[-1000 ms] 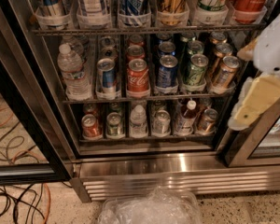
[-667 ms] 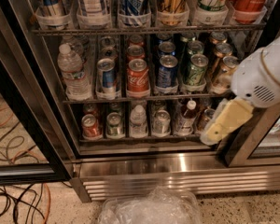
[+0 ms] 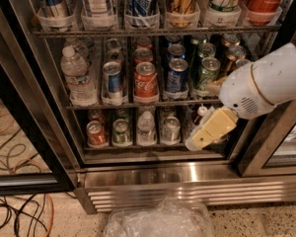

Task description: Pick 7up can from bottom shelf of fridge

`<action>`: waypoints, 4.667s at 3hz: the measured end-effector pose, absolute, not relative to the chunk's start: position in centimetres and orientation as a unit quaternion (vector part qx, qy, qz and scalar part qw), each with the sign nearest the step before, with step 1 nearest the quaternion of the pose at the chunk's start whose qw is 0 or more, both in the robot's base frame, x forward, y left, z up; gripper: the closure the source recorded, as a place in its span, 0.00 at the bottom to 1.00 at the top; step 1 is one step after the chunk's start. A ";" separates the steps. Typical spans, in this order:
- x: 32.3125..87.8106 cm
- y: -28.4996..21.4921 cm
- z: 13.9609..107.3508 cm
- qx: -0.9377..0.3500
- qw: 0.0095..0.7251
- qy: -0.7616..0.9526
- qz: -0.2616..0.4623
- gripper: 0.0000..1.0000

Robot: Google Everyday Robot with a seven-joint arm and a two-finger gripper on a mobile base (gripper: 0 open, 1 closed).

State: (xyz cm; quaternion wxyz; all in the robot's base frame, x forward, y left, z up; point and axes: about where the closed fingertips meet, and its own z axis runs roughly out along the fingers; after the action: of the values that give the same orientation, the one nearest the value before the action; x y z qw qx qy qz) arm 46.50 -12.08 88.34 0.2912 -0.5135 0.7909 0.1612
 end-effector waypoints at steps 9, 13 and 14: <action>40.5 -1.4 65.7 -0.033 0.289 0.901 0.321 0.00; 42.9 0.9 64.3 0.002 0.324 0.889 0.324 0.00; 44.4 -0.5 64.0 0.042 0.371 0.878 0.299 0.00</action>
Offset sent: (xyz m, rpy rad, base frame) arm 0.0265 0.0693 -0.1075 0.2619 0.1620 -0.4346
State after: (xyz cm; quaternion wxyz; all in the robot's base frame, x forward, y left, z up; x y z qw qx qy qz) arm 44.35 -0.55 64.00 0.3715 0.0419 0.8781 0.2987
